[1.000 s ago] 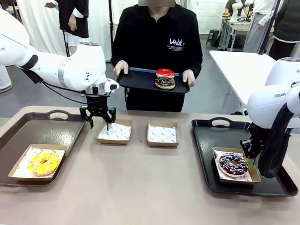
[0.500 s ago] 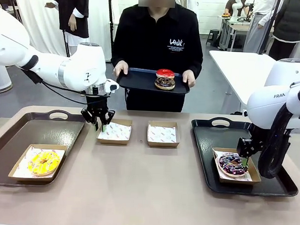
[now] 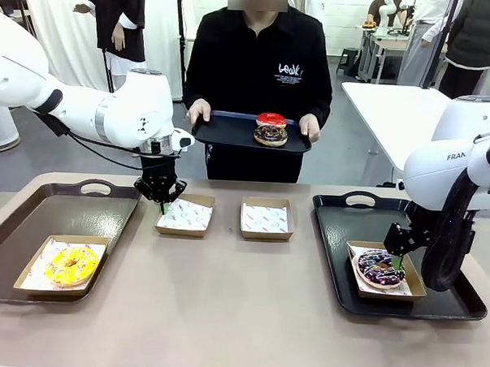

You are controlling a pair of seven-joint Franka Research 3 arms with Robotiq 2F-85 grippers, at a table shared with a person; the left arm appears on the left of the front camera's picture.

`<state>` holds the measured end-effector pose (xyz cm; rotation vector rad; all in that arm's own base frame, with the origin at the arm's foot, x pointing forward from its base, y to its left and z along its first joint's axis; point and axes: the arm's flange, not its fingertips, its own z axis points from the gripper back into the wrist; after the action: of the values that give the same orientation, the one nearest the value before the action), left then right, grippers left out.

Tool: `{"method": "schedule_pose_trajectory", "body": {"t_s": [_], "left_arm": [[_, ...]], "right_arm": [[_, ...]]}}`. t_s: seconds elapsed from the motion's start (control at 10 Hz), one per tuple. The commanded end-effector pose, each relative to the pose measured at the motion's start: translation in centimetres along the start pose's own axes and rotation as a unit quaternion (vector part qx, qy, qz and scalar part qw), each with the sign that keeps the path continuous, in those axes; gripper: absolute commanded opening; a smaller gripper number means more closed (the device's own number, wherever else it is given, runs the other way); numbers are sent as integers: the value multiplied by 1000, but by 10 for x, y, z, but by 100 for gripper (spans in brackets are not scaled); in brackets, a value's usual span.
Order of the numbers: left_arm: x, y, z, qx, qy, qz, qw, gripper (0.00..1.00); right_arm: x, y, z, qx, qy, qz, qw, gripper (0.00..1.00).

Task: Individually package the donuts and arrange them on the tray.
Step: Place the picked Paper togo box on the Handle tray while simultaneously picking up another Paper togo box from the table with the other hand.

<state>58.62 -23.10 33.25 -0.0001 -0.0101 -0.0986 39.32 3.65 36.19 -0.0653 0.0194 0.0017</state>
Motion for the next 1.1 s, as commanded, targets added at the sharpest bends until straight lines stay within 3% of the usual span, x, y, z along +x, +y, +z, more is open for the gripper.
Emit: {"method": "schedule_pose_trajectory", "body": {"t_s": [0.0, 0.1, 0.3, 0.6, 0.8, 1.0], "left_arm": [[1, 2, 3, -3, 9, -4, 1000, 0], [0, 1, 6, -6, 7, 2, 1000, 0], [-4, -2, 28, -25, 14, 36, 999, 0], [-21, -14, 66, -32, -19, 10, 999, 0], [-24, -25, 97, -26, -43, 13, 999, 0], [-28, -37, 127, -13, -60, 12, 998, 0]], "right_arm": [[-65, -11, -28, -9, -13, -8, 1000, 100], [-65, -17, -21, -1, -23, 3, 1000, 100], [-74, -51, 10, 114, -26, -8, 993, 100], [-57, -146, 40, 331, -39, -64, 941, 100], [-40, -189, 43, 423, -38, -41, 904, 100], [-32, -214, 41, 475, -74, -27, 877, 100]]}}
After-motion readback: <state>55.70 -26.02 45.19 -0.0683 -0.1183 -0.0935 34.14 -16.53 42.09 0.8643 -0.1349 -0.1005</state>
